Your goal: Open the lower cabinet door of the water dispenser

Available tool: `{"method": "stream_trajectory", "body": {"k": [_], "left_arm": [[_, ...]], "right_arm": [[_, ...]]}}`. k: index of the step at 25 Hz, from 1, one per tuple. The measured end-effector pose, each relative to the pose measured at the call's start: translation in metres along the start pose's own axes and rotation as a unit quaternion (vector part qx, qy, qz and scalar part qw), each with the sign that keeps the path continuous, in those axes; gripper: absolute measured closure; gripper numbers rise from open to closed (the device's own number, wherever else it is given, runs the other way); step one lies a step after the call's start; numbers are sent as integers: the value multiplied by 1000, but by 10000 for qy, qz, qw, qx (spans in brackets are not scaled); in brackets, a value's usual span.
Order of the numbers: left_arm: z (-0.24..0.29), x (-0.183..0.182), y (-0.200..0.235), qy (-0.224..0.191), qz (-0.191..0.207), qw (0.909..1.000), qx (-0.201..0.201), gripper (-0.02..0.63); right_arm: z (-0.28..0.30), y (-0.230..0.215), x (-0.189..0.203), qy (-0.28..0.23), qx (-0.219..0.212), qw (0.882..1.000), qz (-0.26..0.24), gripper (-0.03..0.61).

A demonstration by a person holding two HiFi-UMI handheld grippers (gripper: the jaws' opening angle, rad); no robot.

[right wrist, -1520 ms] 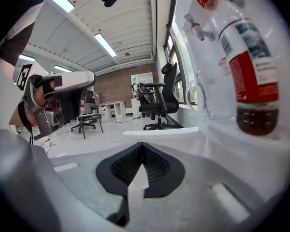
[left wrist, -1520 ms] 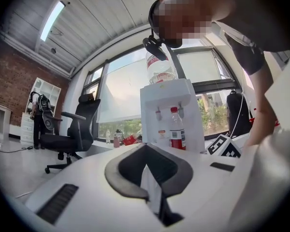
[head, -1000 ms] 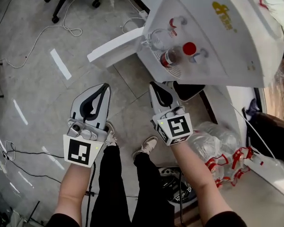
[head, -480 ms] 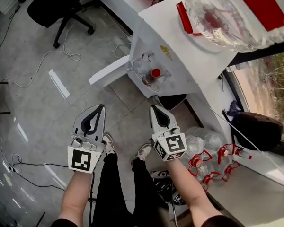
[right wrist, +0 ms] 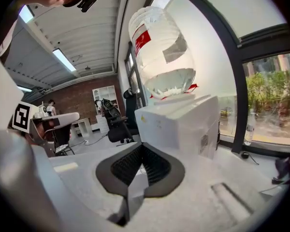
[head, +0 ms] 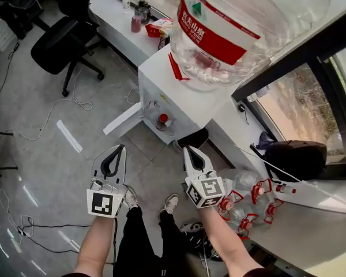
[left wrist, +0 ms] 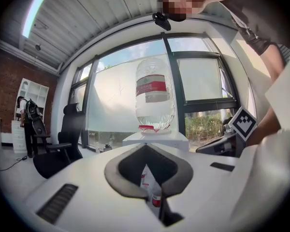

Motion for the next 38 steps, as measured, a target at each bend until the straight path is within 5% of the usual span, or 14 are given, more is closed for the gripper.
{"method": "stream_trajectory", "body": {"k": [11,17,28,38], "left_arm": [[-3,-123,-40,-210,454,9985,217,607],[-14,-185,-26,-356,617,9974,-66,606],[-54,-281,-6,-1023,568,9925,-361,606],[-86,-315,20,-1320,97,9907,-324,606]], "right_arm": [[-98,-31,-126,-625,457,9962,-403,574],[-144,-38,-189,-1025,644,9913,-514,574],[-173,7,-272,-1508,231,9856,-733,574],[-199,75,-325,-2128,-187,9693,-1214,574]]}}
Point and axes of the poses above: the fingertips, and each gripper's own axes: z forward along the fingers, y to its left, x out of its underside, the point moved 1 cm from there along -z, backward along the fingers, and after that the axes turned 13 degrees about -x, right-handed, at the moved point
